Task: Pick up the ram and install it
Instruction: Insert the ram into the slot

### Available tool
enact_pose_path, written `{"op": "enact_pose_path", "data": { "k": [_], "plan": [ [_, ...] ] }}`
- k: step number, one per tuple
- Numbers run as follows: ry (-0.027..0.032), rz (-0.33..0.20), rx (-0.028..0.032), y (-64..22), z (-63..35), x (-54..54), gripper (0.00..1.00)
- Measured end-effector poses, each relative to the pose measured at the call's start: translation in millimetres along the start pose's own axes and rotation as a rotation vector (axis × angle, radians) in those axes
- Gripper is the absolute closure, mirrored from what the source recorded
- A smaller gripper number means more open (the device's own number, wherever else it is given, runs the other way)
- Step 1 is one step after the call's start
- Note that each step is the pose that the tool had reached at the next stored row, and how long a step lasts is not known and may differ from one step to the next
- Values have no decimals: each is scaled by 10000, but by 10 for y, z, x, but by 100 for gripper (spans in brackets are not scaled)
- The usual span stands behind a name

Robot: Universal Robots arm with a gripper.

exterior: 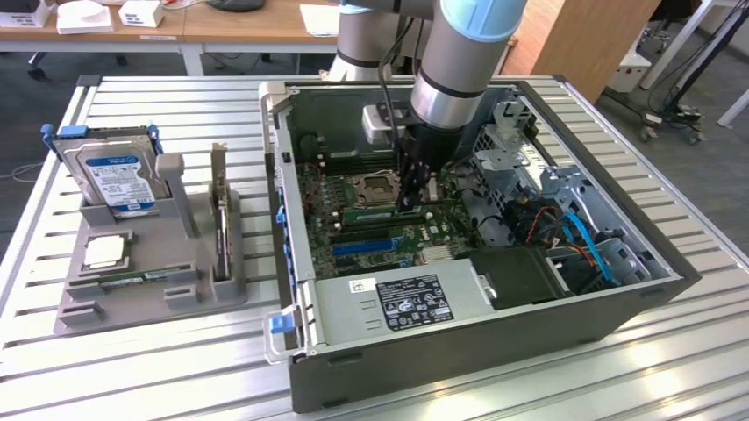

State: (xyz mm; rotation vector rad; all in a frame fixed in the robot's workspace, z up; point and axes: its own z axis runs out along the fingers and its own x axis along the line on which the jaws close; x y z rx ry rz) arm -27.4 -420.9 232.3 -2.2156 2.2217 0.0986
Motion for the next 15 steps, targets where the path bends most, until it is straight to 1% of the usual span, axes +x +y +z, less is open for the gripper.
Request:
{"op": "enact_pose_path", "data": {
  "k": [15],
  "plan": [
    [-1,0,0,-7,11,4,89]
  ]
}}
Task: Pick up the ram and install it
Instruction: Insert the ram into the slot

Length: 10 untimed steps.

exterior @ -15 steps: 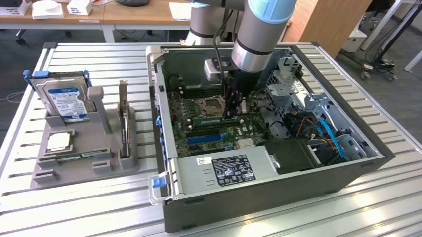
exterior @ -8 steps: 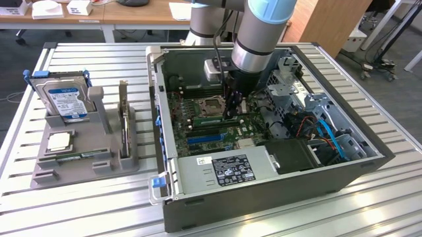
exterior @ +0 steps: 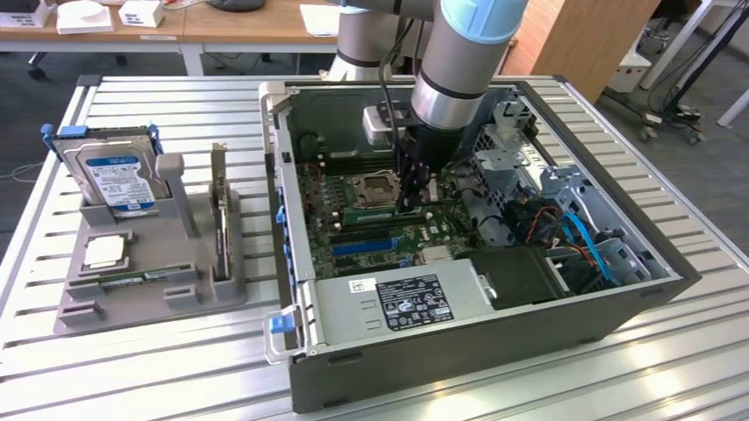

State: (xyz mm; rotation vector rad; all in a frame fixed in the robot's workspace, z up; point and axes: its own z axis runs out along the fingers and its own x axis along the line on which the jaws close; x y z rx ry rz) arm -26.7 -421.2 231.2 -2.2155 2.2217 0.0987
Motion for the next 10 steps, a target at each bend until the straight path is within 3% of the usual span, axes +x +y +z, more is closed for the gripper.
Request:
{"op": "enact_pose_path", "data": {
  "k": [10],
  "plan": [
    [-1,12,0,0,7,0,89]
  ]
}}
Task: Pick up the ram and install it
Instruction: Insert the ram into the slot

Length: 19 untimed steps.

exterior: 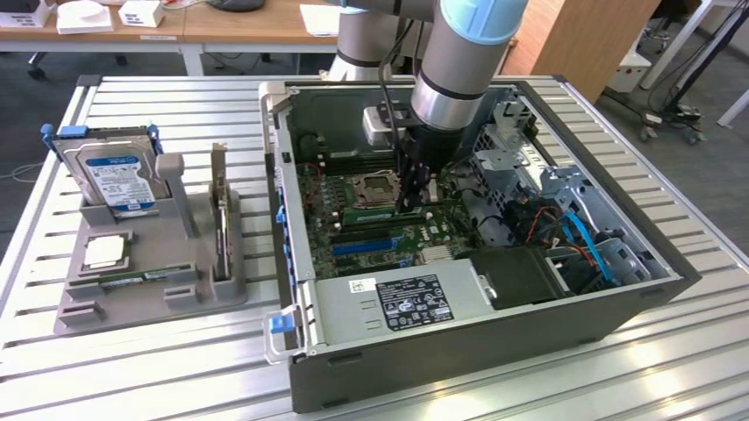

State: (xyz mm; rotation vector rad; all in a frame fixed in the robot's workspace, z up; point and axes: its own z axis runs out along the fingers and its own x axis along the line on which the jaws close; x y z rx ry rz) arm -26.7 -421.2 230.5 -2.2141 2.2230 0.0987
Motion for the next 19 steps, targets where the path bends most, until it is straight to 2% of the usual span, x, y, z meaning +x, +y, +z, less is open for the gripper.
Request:
{"op": "enact_pose_path", "data": {
  "k": [19],
  "plan": [
    [3,0,-1,-1,27,2,89]
  ]
}}
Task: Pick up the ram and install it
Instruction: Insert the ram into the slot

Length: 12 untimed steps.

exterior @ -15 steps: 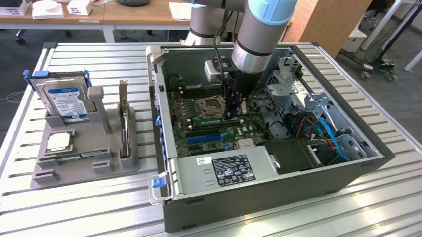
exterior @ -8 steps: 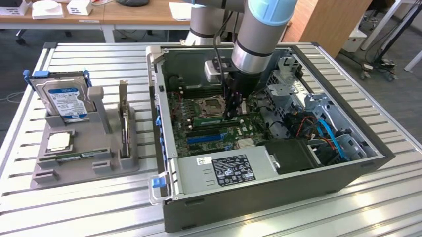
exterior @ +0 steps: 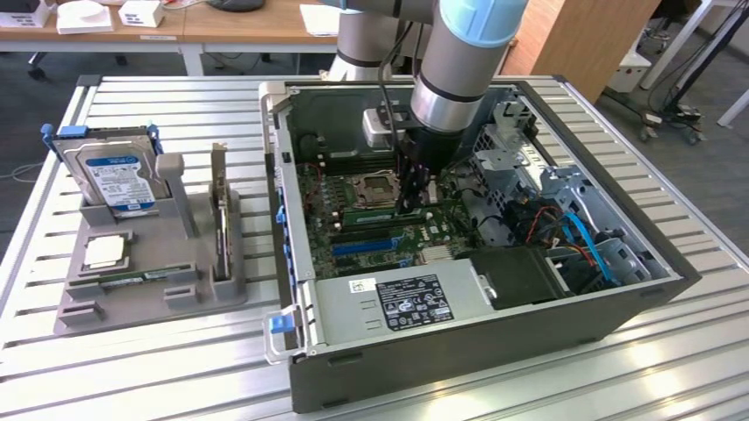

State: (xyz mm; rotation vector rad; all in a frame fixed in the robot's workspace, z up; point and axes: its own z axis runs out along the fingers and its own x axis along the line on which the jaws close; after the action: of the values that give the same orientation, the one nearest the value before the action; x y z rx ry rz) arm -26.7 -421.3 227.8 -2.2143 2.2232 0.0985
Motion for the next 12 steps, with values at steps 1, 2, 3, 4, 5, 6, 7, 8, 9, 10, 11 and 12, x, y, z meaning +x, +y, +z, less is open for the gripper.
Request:
{"op": "enact_pose_path", "data": {
  "k": [1,2,3,4,5,6,7,8,9,10,11,12],
  "plan": [
    [-1,0,0,0,0,0,89],
    [-2,0,1,0,2,0,89],
    [-7,-1,2,-1,8,-1,89],
    [-6,0,2,-1,13,0,89],
    [-3,-1,1,-1,17,0,89],
    [-3,0,1,-1,21,1,89],
    [-2,0,1,-1,26,1,89],
    [-2,0,1,-2,31,1,89],
    [-2,0,0,-2,35,1,89],
    [0,0,0,-2,36,2,89],
    [0,0,0,-2,36,2,89],
    [-2,0,0,-2,37,2,89]
  ]
}}
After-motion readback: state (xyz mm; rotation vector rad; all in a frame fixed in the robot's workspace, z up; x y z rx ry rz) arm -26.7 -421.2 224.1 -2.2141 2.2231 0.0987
